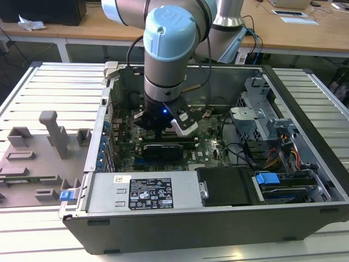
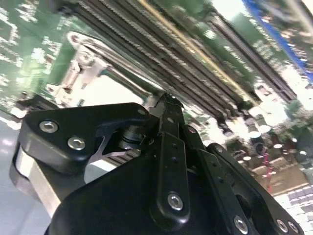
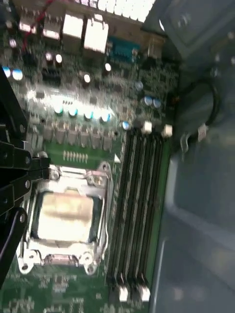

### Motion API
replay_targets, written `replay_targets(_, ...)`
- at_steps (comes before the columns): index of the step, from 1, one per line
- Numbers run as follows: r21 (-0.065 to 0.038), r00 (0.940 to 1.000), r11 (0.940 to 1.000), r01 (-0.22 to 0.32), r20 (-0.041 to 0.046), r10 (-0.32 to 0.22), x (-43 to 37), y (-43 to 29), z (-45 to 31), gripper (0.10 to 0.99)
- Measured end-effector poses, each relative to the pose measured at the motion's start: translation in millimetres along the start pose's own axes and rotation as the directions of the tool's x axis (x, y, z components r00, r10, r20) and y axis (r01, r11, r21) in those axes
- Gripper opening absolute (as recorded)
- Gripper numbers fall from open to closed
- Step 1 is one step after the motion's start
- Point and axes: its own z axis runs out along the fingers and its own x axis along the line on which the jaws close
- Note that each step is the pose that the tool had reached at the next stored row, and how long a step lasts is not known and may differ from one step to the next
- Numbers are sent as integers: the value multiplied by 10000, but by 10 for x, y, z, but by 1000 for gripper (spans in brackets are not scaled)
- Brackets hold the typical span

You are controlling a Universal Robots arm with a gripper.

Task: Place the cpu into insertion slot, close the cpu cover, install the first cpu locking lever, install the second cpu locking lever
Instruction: 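Install the second cpu locking lever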

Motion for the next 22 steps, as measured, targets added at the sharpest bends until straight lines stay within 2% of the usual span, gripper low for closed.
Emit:
replay_targets(2,56,10000,10000,-8,-7,8,-69,55,5,106)
replay_targets(4,235,10000,9997,-29,-29,30,-115,103,-9,106)
replay_targets(6,281,10000,9996,-44,-41,45,-200,141,-2,106)
replay_targets(8,326,10000,9995,-48,-48,50,-251,165,3,106)
replay_targets(9,452,10000,9990,-57,-65,60,-288,197,7,106)
replay_targets(12,858,9999,9963,-78,-118,89,-326,279,-16,106)
replay_targets(13,924,9999,9957,-82,-127,94,-330,295,-23,106)
replay_targets(14,1034,9998,9946,-86,-141,101,-337,322,-35,106)
replay_targets(15,1166,9998,9931,-92,-158,111,-344,358,-63,106)
replay_targets(17,1256,9998,9920,-95,-171,117,-347,401,-155,106)
replay_targets(19,1292,9998,9916,-96,-175,119,-348,436,-260,106)
replay_targets(22,1322,9998,9912,-96,-180,121,-348,503,-509,106)
